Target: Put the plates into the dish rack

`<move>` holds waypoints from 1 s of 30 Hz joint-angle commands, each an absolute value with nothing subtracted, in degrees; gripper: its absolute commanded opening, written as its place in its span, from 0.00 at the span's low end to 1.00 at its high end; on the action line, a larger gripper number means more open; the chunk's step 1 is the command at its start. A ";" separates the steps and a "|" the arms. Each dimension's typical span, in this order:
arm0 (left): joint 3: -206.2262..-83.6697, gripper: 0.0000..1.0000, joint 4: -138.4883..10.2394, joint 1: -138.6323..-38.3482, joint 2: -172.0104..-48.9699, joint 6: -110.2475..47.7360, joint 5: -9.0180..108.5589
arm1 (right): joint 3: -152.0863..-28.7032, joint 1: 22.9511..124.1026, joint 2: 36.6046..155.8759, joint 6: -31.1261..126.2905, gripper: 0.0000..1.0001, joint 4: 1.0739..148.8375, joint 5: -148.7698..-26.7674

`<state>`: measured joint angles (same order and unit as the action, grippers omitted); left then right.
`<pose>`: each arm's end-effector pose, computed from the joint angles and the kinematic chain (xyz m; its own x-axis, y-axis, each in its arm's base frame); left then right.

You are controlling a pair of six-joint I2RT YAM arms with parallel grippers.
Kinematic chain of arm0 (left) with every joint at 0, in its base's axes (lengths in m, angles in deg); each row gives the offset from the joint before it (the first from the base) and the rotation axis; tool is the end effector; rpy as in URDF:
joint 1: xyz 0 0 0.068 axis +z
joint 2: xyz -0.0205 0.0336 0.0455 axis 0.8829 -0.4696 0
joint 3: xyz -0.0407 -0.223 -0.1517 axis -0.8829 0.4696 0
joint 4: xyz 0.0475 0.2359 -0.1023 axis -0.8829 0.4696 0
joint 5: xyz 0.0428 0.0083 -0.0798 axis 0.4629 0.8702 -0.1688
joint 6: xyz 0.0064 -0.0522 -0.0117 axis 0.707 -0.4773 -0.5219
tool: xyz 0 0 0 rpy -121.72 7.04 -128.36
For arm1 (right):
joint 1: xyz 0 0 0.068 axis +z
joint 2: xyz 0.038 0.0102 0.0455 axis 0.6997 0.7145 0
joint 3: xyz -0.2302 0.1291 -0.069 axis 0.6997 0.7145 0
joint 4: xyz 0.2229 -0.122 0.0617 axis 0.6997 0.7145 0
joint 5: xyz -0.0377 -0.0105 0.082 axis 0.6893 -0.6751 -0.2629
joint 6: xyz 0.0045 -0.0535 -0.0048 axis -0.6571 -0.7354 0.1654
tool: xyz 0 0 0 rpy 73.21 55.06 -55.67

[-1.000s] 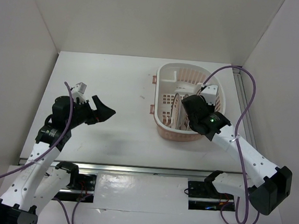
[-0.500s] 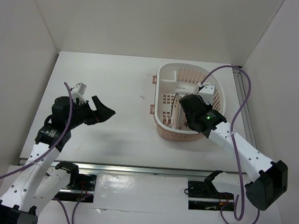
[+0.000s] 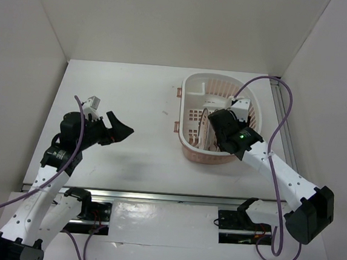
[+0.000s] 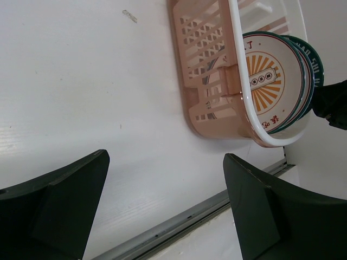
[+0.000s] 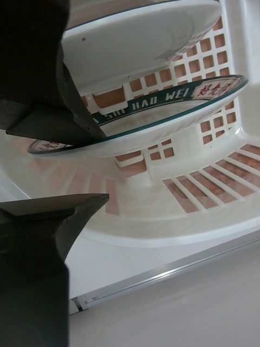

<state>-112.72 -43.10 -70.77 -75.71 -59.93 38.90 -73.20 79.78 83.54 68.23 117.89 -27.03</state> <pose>0.1631 -0.0369 0.3064 -0.5434 -0.5338 -0.6479 0.1287 0.7097 -0.6926 0.2050 0.1106 0.2991 -0.5627 -0.0599 -0.8245 0.3380 0.8935 -0.2956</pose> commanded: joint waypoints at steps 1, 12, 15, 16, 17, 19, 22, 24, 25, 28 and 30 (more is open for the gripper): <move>-113.38 1.00 -44.44 -70.52 -75.34 -58.26 39.22 | -73.30 79.47 83.19 68.98 0.47 116.64 -25.02; -113.38 1.00 -44.44 -69.99 -75.87 -58.26 38.70 | -76.37 79.47 83.71 72.40 0.73 121.02 -25.55; -113.38 1.00 -44.97 -69.99 -75.87 -58.26 38.70 | -77.86 79.47 83.71 73.11 0.77 122.70 -25.55; -113.38 1.00 -44.97 -69.99 -75.87 -58.26 38.70 | -78.48 79.47 83.11 73.11 0.79 123.22 -25.55; -113.38 1.00 -44.97 -69.99 -75.87 -58.26 38.17 | -79.00 79.47 83.10 73.11 0.84 124.18 -25.55; -113.38 1.00 -44.97 -69.99 -75.87 -58.26 38.17 | -80.59 79.47 83.10 73.81 0.89 125.59 -25.55; -113.38 1.00 -45.49 -69.99 -75.87 -58.26 38.17 | -82.25 79.47 82.57 73.81 1.00 126.48 -26.16; -113.38 1.00 -45.50 -69.99 -75.87 -58.26 37.64 | -83.83 79.47 81.96 73.29 1.00 127.01 -26.69; -113.38 1.00 -45.50 -69.99 -75.87 -58.26 37.64 | -84.54 79.47 81.96 73.29 1.00 127.70 -27.39; -113.38 1.00 -45.50 -69.99 -76.47 -58.26 37.64 | -88.13 80.08 80.64 71.62 1.00 128.24 -29.50; -115.39 1.00 -43.57 -69.99 -77.00 -57.56 38.60 | -90.33 80.87 79.06 69.08 1.00 128.24 -31.42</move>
